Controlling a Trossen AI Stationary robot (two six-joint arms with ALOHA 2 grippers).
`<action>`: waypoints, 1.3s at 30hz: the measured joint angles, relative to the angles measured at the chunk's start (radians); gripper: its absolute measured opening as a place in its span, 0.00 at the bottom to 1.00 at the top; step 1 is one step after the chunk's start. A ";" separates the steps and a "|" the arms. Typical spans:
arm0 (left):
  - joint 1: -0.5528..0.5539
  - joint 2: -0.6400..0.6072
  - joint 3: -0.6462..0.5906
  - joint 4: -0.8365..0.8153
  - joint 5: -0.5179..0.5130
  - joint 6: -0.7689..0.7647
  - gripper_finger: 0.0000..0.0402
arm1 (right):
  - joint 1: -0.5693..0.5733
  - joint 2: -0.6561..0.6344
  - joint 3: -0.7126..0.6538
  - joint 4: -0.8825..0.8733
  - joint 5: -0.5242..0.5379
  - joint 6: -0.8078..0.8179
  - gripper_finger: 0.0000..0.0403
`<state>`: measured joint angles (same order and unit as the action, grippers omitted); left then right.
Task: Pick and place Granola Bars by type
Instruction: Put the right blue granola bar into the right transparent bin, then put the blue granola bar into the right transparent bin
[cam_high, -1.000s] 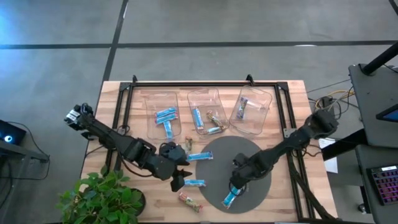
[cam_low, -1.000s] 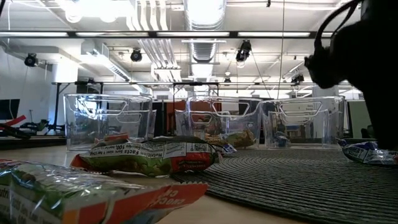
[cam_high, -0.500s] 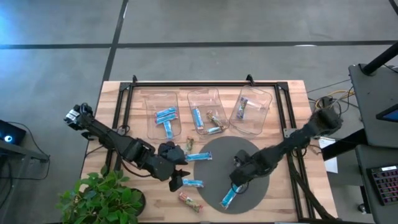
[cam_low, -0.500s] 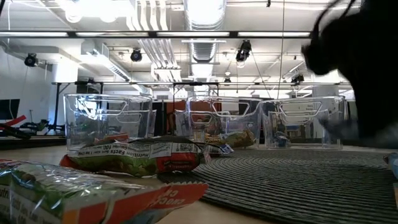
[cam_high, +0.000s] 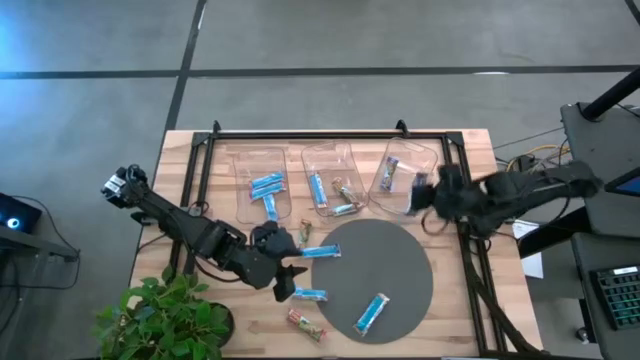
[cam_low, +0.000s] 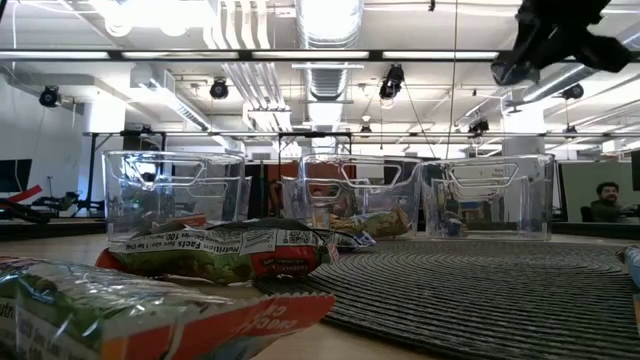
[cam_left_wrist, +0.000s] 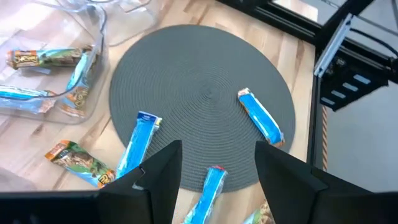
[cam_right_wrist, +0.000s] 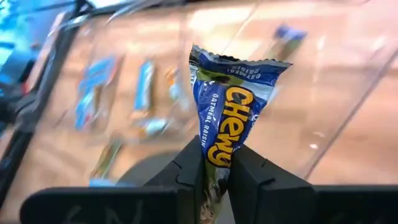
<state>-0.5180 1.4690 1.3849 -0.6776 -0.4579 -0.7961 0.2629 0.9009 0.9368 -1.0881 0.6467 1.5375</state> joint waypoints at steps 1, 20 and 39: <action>0.000 0.000 0.000 0.002 -0.006 -0.005 0.46 | -0.055 -0.023 -0.007 0.002 -0.015 -0.040 0.11; 0.003 0.000 0.000 0.028 -0.050 -0.223 0.46 | -0.748 0.042 -0.133 0.389 -0.498 -0.697 0.47; 0.095 0.062 -0.210 0.051 -0.023 0.056 0.46 | -0.164 0.178 -0.052 0.368 -0.464 -1.230 0.50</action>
<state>-0.4232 1.5307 1.1750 -0.6269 -0.4808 -0.7401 0.0992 1.0790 0.8852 -0.7206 0.1825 0.3073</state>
